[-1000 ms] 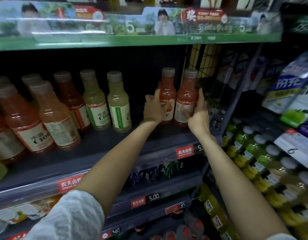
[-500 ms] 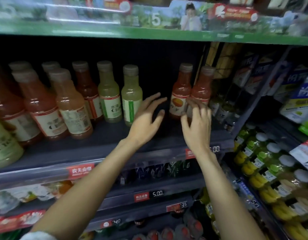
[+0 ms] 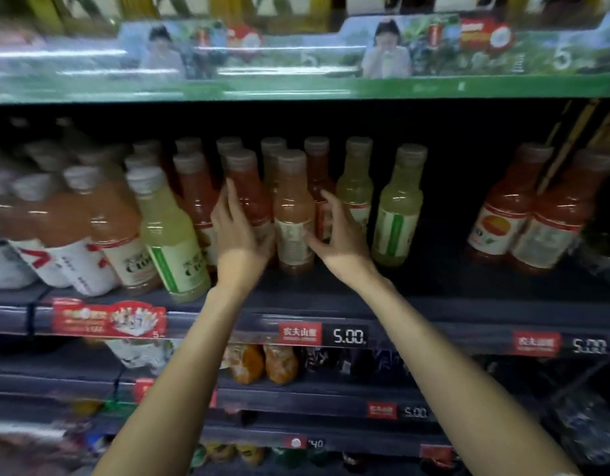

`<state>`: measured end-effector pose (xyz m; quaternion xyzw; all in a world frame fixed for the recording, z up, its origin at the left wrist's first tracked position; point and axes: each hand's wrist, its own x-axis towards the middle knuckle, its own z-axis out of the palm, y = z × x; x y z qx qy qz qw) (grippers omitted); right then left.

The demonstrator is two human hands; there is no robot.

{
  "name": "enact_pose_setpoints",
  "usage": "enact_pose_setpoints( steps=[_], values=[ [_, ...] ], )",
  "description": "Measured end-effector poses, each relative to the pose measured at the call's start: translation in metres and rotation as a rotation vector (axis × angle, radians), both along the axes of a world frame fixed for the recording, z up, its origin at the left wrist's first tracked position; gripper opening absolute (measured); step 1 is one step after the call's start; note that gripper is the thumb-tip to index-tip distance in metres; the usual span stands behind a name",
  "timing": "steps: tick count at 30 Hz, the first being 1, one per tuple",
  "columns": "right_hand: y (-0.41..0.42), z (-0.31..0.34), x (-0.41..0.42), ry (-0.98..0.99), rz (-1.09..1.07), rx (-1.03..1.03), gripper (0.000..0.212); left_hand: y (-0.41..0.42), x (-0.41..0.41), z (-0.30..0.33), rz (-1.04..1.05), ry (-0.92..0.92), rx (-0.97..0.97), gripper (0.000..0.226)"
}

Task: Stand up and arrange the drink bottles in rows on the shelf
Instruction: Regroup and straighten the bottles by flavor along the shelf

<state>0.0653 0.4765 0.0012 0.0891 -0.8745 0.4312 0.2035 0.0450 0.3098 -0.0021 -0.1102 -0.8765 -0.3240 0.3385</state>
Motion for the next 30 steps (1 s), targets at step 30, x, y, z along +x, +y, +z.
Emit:
enact_pose_setpoints(
  steps=[30],
  values=[
    [-0.010,0.043,-0.046,0.122,-0.166,0.406,0.036,-0.032,0.035,0.005,-0.068,-0.054,0.071,0.103]
  ],
)
